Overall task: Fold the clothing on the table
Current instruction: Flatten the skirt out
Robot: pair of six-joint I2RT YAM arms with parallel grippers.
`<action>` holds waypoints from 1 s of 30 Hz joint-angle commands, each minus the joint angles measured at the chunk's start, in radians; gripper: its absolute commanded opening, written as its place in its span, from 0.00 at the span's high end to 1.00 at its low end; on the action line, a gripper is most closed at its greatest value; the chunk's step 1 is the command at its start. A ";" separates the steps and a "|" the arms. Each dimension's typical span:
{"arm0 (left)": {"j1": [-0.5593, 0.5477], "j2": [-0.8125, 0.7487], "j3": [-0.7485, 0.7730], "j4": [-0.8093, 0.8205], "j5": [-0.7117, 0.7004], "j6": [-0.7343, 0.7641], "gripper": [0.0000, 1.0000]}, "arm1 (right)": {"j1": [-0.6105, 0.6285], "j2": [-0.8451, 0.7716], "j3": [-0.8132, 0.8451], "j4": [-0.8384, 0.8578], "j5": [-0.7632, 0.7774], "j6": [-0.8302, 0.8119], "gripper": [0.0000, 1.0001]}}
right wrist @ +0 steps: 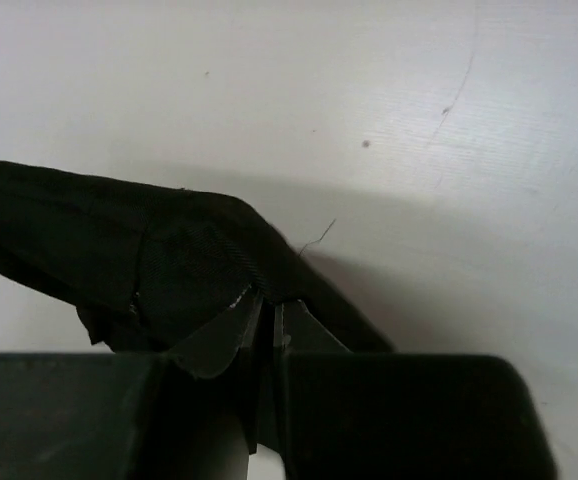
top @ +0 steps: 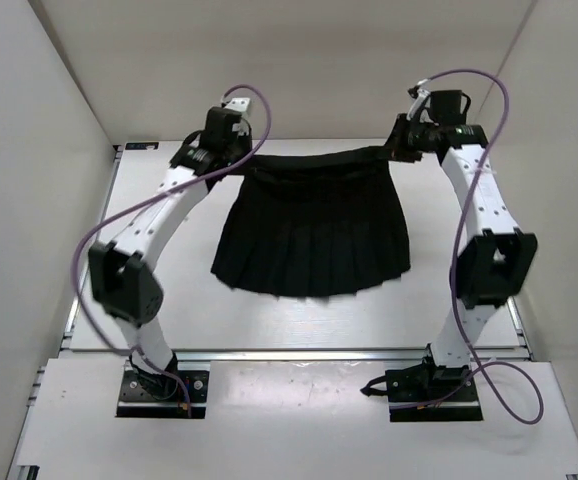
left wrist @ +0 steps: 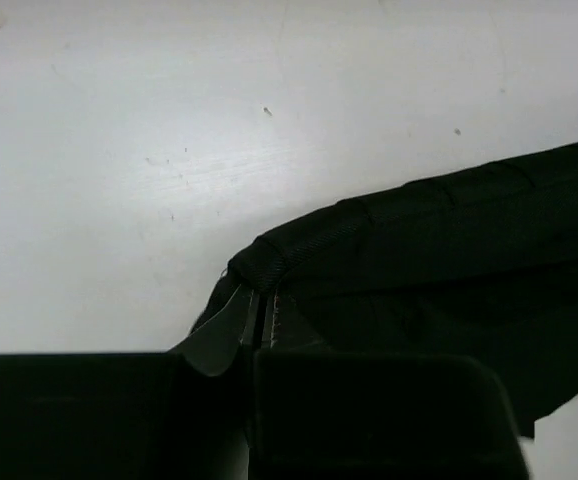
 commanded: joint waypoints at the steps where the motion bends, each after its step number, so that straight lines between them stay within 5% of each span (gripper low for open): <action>1: 0.010 0.054 0.283 -0.056 -0.058 0.059 1.00 | -0.010 0.035 0.338 -0.014 0.059 -0.045 1.00; 4: -0.001 0.072 0.450 -0.061 -0.112 0.093 1.00 | -0.019 0.027 0.437 0.004 0.064 -0.022 1.00; 7: -0.029 -0.014 0.416 -0.017 -0.130 0.099 1.00 | -0.008 -0.068 0.359 0.008 0.090 -0.061 1.00; 12: -0.081 -0.225 0.071 0.037 -0.179 0.113 1.00 | 0.023 -0.312 -0.059 0.090 0.147 -0.085 1.00; 15: -0.105 -0.374 -0.224 0.059 -0.167 0.065 1.00 | 0.055 -0.519 -0.462 0.150 0.179 -0.063 1.00; 20: -0.257 -0.626 -0.570 -0.010 -0.198 -0.063 1.00 | 0.188 -0.737 -0.760 0.063 0.246 0.042 1.00; 25: -0.129 -0.634 -0.717 0.034 -0.063 -0.128 1.00 | 0.152 -0.707 -0.857 0.170 0.144 0.081 0.99; 30: -0.023 -0.411 -0.707 0.100 0.003 -0.104 1.00 | 0.110 -0.398 -0.786 0.261 0.084 0.031 1.00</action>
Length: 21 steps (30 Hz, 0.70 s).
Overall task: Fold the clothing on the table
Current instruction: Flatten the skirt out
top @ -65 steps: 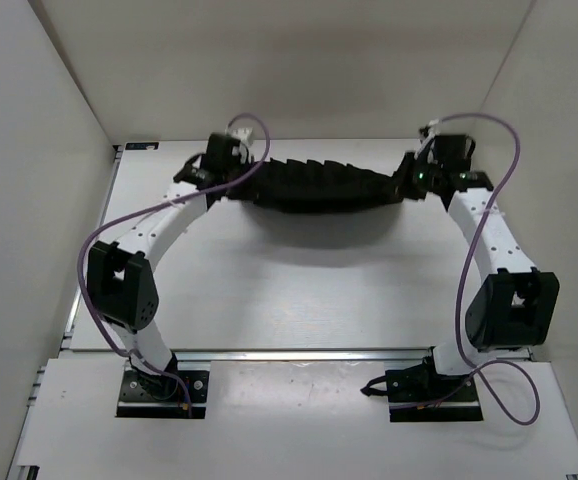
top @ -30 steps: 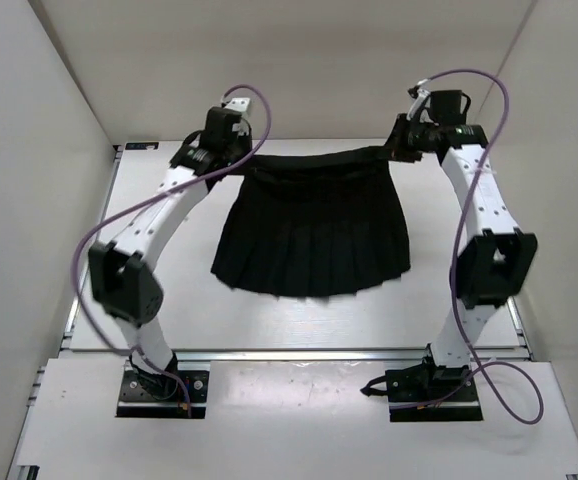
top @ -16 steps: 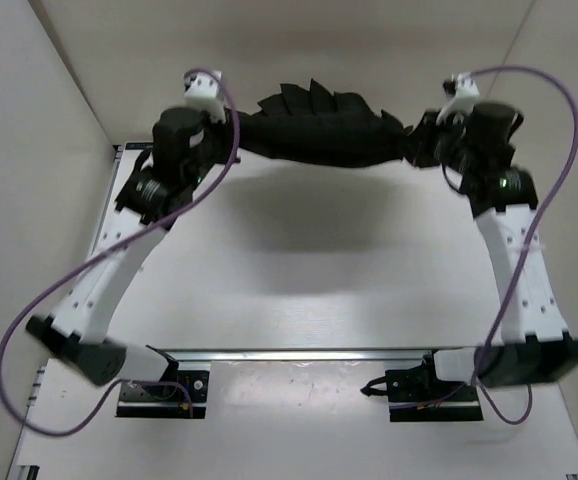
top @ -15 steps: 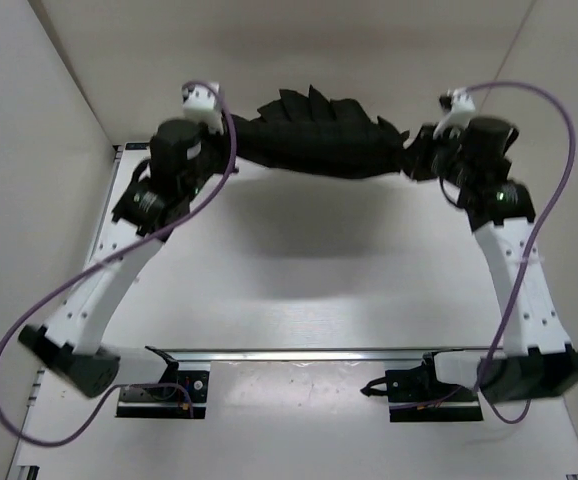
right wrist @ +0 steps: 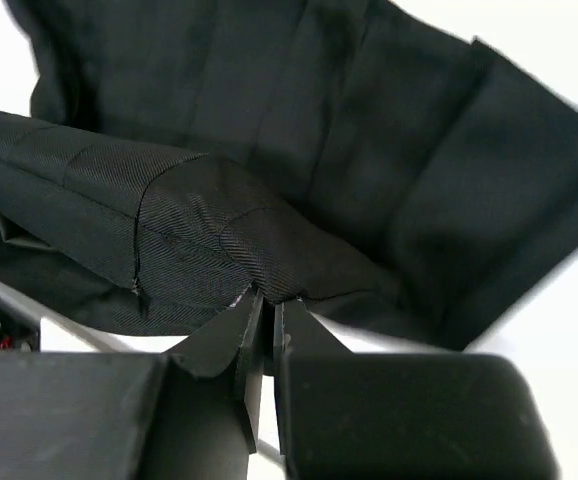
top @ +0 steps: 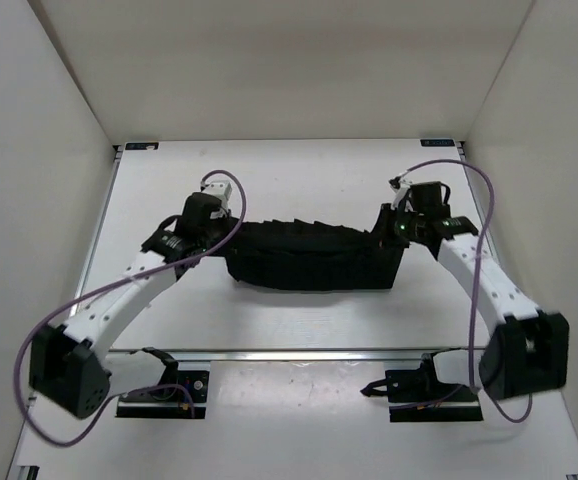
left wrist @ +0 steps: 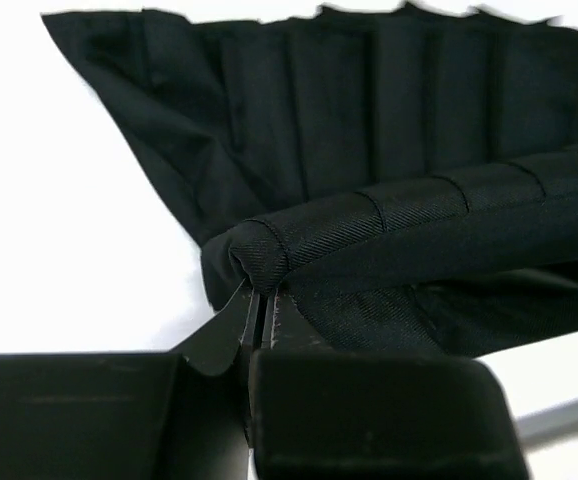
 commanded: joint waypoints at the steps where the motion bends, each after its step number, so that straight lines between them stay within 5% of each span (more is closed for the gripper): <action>1: 0.077 0.165 0.040 0.054 0.030 0.005 1.00 | -0.048 0.212 0.075 0.113 -0.007 -0.031 1.00; 10: 0.100 0.588 0.409 -0.008 0.068 0.054 1.00 | -0.102 0.619 0.451 0.049 -0.107 -0.039 1.00; 15: 0.119 0.731 0.619 -0.035 0.074 0.062 1.00 | -0.113 0.680 0.593 0.030 -0.127 -0.051 1.00; 21: 0.149 0.776 1.040 -0.136 0.023 0.103 1.00 | -0.166 0.707 1.023 -0.066 -0.126 -0.042 1.00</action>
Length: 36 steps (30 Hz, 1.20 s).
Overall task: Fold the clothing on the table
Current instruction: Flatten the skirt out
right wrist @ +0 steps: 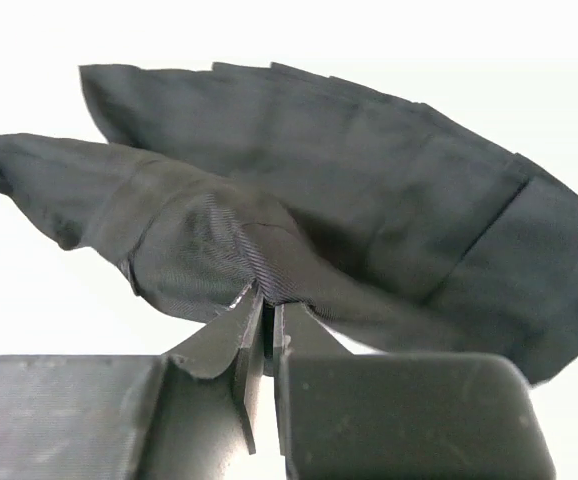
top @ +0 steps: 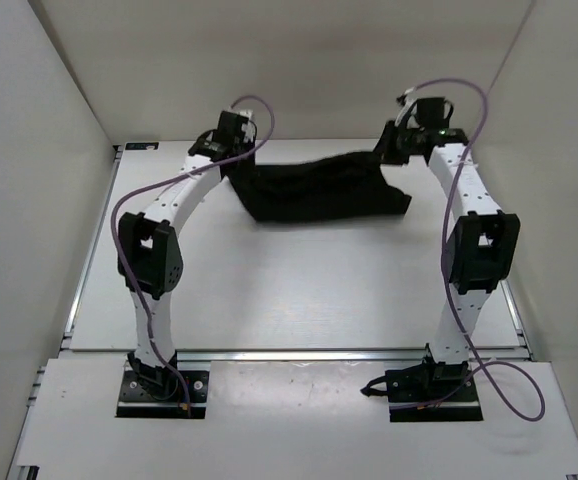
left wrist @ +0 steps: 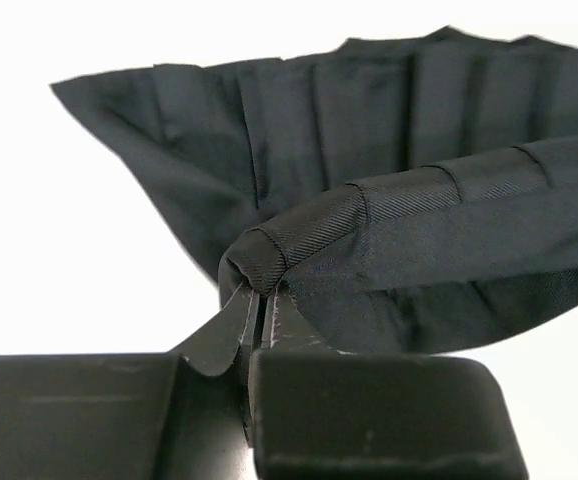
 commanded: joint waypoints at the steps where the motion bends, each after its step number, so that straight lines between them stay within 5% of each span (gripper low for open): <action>1: 0.001 -0.103 0.228 -0.008 -0.083 0.059 1.00 | -0.032 -0.064 0.246 0.003 0.019 -0.020 1.00; 6: -0.092 -0.314 0.118 0.114 -0.258 0.191 1.00 | -0.005 -0.265 0.201 0.028 0.116 -0.067 1.00; 14: -0.237 -0.741 -0.497 0.125 -0.331 0.182 1.00 | 0.018 -0.758 -0.594 0.083 0.155 -0.063 1.00; 16: -0.246 -0.908 -0.595 0.076 -0.303 0.143 1.00 | 0.044 -0.907 -0.652 0.042 0.171 -0.052 1.00; 19: -0.241 -1.041 -0.532 -0.057 -0.271 0.109 1.00 | 0.116 -1.010 -0.597 -0.052 0.195 -0.014 1.00; 25: -0.257 -0.976 -0.225 -0.075 -0.272 0.122 1.00 | 0.128 -0.856 -0.262 -0.162 0.165 0.002 1.00; 36: -0.050 -0.648 -0.508 0.173 -0.015 0.030 1.00 | -0.011 -0.482 -0.437 0.065 0.007 0.019 1.00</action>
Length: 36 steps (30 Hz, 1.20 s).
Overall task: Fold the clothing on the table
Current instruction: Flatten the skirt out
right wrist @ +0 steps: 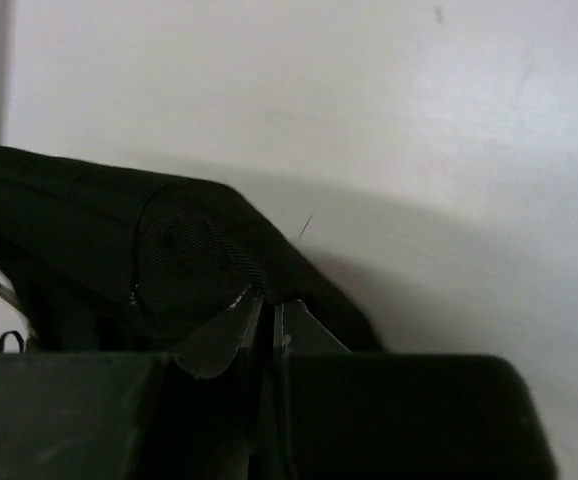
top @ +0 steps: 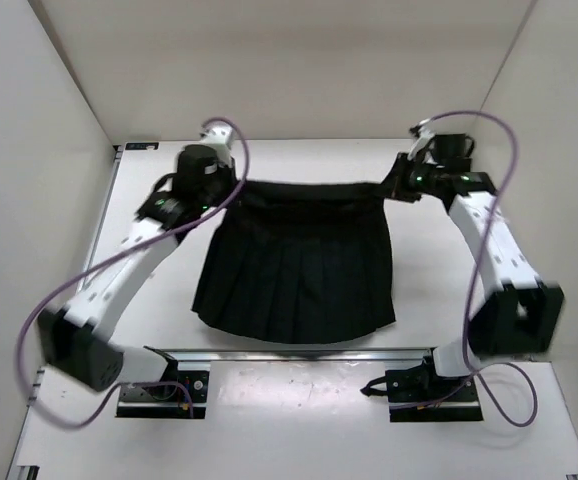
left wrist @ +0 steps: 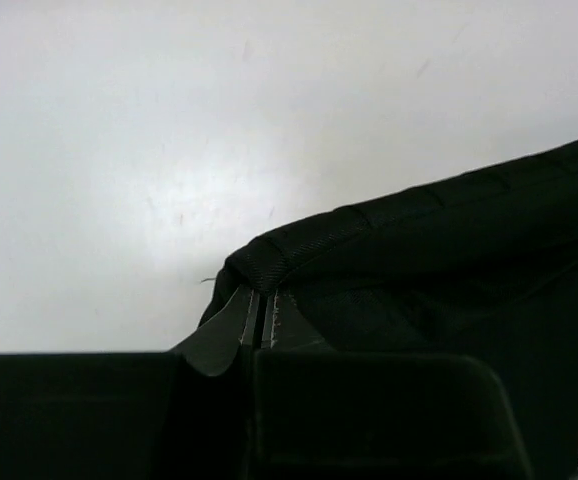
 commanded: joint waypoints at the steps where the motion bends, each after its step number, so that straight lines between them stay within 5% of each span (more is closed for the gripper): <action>1: 0.056 0.101 -0.053 0.035 0.030 -0.022 1.00 | -0.010 0.133 -0.018 0.049 0.020 -0.029 1.00; 6: 0.045 0.292 0.078 0.083 -0.022 0.019 1.00 | 0.005 0.357 0.186 0.030 0.028 -0.062 1.00; 13: 0.045 0.386 0.473 0.014 -0.092 0.082 1.00 | 0.048 0.394 0.577 0.001 0.101 -0.096 1.00; 16: 0.029 0.312 0.430 0.045 -0.124 0.113 1.00 | 0.051 0.316 0.527 0.032 0.123 -0.100 1.00; 21: -0.017 0.105 0.121 0.095 -0.149 0.150 1.00 | 0.073 0.028 0.022 0.180 0.177 -0.100 1.00; 27: -0.082 -0.230 -0.240 0.013 -0.134 0.079 1.00 | 0.143 -0.291 -0.362 0.116 0.203 -0.077 1.00; 31: -0.125 -0.374 -0.198 -0.107 -0.145 0.047 1.00 | 0.198 -0.430 -0.304 0.050 0.191 -0.020 0.99; 36: -0.113 -0.319 0.032 -0.123 -0.174 0.067 1.00 | 0.125 -0.294 0.018 -0.091 0.144 -0.077 1.00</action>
